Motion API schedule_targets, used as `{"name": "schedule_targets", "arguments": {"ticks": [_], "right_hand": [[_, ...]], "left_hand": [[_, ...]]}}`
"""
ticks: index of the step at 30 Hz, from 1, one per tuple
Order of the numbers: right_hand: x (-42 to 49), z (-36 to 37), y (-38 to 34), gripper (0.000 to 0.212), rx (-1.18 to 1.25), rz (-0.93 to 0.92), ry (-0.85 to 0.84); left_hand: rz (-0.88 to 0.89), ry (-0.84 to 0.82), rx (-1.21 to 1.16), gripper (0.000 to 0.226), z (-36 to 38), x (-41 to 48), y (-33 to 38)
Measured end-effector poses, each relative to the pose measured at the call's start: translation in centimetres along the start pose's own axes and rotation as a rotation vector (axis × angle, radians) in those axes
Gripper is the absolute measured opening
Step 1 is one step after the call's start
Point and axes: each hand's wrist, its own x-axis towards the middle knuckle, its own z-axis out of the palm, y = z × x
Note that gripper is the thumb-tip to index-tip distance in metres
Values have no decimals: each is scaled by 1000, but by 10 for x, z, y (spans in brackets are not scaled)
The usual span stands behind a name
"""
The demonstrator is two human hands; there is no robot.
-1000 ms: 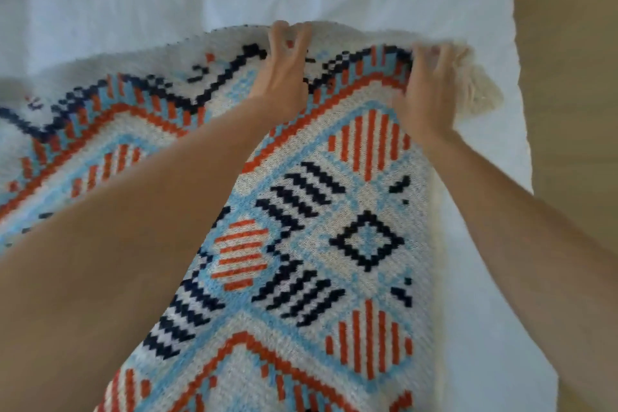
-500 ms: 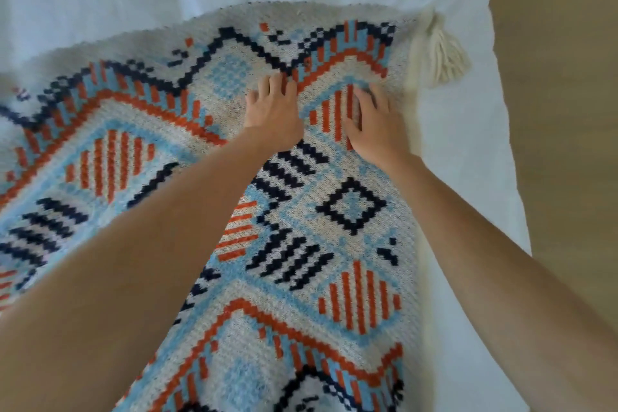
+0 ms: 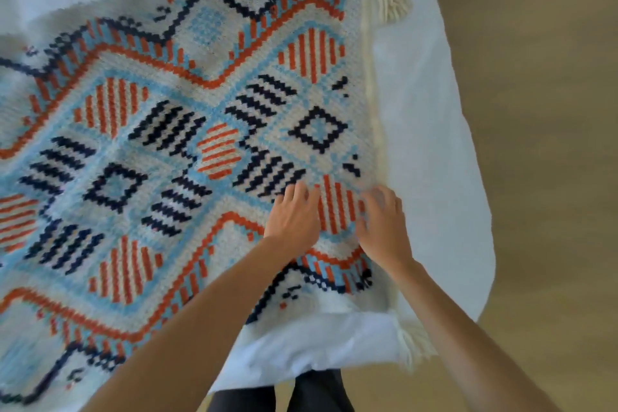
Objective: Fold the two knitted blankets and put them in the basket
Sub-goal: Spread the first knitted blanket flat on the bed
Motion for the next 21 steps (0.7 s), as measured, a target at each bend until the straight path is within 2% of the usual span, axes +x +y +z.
{"name": "schedule_targets", "arguments": {"ticks": [4, 7, 9, 11, 13, 15, 21], "right_hand": [[-68, 16, 24, 43, -93, -14, -160], [-112, 31, 37, 60, -183, -51, -309], [-131, 43, 41, 73, -295, -92, -344], [-136, 49, 38, 70, -334, -132, -274], [-129, 49, 37, 52, -331, -160, -136], [-122, 43, 39, 38, -323, -166, -45], [-142, 24, 80, 31, -448, -161, -22]], "left_hand": [[-1, -190, -71, 43, 39, -52, 21], [25, -240, 78, 70, 65, -83, 33], [25, -234, 203, 78, 78, -93, 40], [0, -204, 274, 69, 85, -97, 47], [-33, -211, 296, 55, 85, -96, 52], [-36, -262, 260, 54, 84, -95, 53], [104, -375, 40, 48, 88, -108, 82]]}}
